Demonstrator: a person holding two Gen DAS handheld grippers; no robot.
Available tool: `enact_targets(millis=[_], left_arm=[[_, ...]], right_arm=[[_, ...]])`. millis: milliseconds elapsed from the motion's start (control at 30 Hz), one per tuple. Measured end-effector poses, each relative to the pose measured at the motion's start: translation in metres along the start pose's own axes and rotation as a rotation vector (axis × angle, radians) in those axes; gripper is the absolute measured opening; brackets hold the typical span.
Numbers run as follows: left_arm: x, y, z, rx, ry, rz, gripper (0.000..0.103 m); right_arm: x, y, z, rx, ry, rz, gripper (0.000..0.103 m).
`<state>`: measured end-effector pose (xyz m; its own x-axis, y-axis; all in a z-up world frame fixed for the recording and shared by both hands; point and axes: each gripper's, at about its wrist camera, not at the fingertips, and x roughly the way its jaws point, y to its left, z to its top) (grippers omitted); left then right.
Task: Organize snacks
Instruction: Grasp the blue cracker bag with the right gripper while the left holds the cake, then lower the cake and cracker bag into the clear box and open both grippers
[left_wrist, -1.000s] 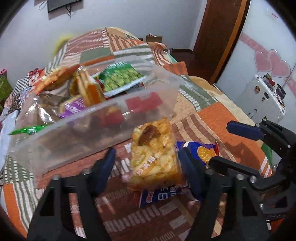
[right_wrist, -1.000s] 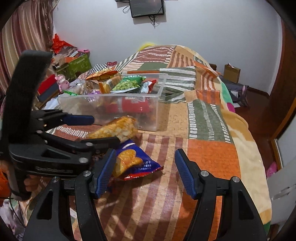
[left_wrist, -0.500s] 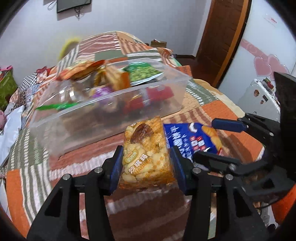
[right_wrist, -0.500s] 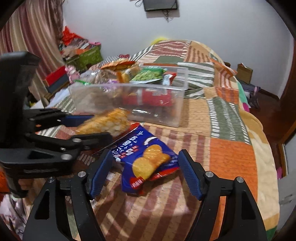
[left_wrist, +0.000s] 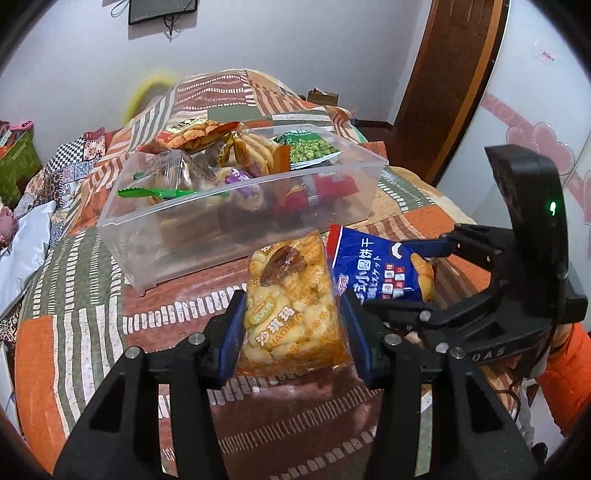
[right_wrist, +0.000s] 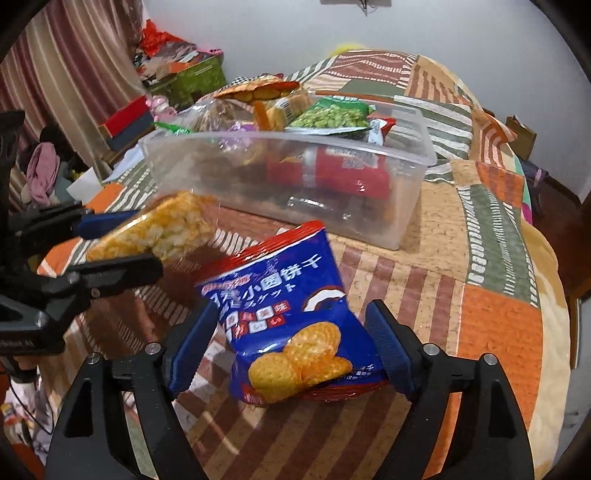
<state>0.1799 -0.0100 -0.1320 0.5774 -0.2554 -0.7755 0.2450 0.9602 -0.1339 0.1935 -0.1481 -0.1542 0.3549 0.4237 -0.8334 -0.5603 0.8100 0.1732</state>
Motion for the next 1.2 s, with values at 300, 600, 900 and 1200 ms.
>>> enact_targets(millis=[300, 600, 900, 1200], left_arm=[[-0.005, 0.003, -0.003, -0.017, -0.004, 0.018, 0.050], [-0.026, 0.005, -0.001, -0.025, -0.055, 0.033, 0.050], [-0.052, 0.004, 0.004, -0.033, -0.116, 0.052, 0.050], [-0.061, 0.011, 0.028, -0.059, -0.176, 0.068, 0.050]], right_arm=[[0.002, 0.014, -0.012, -0.031, -0.019, -0.059, 0.077], [-0.019, 0.010, -0.009, 0.022, -0.101, -0.078, 0.066], [-0.055, 0.017, -0.010, 0.018, -0.190, -0.070, 0.064], [-0.087, 0.014, 0.010, 0.038, -0.321, -0.096, 0.064]])
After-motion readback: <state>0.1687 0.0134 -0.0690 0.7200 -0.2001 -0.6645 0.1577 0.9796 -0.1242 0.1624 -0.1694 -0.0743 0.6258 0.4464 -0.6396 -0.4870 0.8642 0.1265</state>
